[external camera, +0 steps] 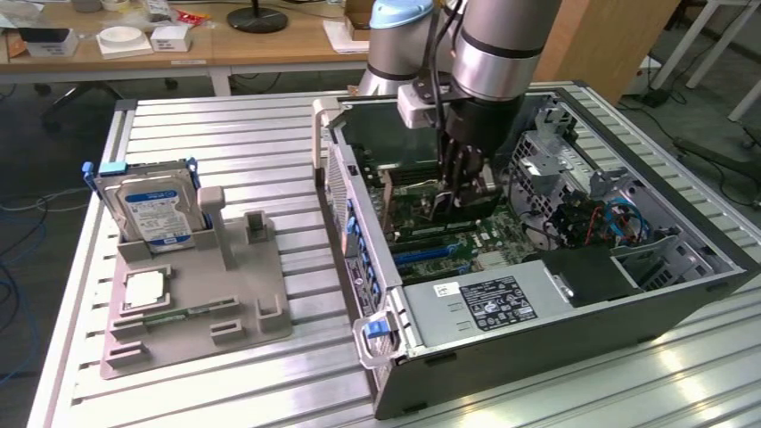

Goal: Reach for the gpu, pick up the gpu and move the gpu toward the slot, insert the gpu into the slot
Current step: 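Insert the gpu into the slot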

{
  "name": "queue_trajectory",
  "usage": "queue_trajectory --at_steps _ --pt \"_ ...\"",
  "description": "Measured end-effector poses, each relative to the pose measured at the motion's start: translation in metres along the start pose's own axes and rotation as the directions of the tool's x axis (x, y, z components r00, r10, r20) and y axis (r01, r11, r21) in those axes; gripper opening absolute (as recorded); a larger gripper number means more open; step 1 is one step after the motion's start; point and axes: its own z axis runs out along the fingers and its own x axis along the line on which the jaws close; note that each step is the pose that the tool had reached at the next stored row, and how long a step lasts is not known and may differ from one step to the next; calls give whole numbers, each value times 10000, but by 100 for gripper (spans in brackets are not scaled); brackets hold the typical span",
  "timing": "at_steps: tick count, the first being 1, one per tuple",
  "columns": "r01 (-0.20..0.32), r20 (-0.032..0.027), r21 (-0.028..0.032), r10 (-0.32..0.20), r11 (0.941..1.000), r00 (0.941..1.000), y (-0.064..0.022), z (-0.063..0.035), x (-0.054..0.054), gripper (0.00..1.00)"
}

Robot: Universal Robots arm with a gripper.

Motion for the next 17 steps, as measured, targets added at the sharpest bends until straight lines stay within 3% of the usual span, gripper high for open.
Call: queue_trajectory --at_steps 17 --pt "0 0 0 0 10000 10000 32 133 6 26"
